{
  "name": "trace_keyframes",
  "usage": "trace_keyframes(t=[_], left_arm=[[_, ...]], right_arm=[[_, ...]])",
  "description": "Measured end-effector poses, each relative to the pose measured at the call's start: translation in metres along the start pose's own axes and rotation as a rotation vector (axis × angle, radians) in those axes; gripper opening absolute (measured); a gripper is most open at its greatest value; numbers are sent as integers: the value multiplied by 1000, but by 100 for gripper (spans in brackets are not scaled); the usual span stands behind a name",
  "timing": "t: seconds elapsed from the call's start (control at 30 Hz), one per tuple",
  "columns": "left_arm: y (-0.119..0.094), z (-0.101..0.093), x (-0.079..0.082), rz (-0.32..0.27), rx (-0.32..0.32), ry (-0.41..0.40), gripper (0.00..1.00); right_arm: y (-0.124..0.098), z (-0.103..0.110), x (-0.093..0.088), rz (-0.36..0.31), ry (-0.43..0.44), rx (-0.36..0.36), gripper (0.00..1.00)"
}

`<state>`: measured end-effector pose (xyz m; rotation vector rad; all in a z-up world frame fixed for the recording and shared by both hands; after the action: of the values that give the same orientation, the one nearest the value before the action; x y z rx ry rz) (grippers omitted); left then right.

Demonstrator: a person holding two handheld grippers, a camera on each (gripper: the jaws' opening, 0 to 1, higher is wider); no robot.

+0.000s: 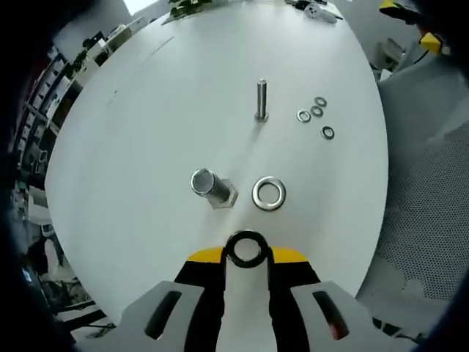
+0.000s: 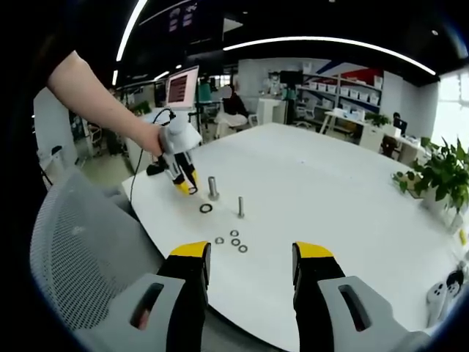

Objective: Place the washer onto the threaded stud by aligning its center hole with the stud, sliding it down to the base, and recovering from edge contact or off-axis alignment until the washer reaches the visible bottom stop.

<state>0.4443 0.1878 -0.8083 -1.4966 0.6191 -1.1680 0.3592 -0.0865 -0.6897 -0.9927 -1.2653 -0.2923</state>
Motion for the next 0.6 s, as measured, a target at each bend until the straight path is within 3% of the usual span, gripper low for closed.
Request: trace_keyframes(t=[0.23, 0.6], left_arm=[[-21, 13, 17, -48, 20, 29, 19], [-22, 22, 51, -74, 28, 85, 19]], right_arm=[[0, -1, -1, 7, 2, -2, 47], [0, -1, -1, 6, -3, -5, 47]])
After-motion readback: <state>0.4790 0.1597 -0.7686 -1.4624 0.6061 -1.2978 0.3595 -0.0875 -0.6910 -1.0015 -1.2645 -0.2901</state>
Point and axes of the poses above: the point that each gripper's makers call its tool centre point, and the gripper's own axes: y roughly forward along the fingers, z roughly to its left, x roughly out of its top, the point moved 1 cm from there along -y, roughly backward along the fingers, and after that the axes turned 4 degrees about -z, right-handed, at the moved point
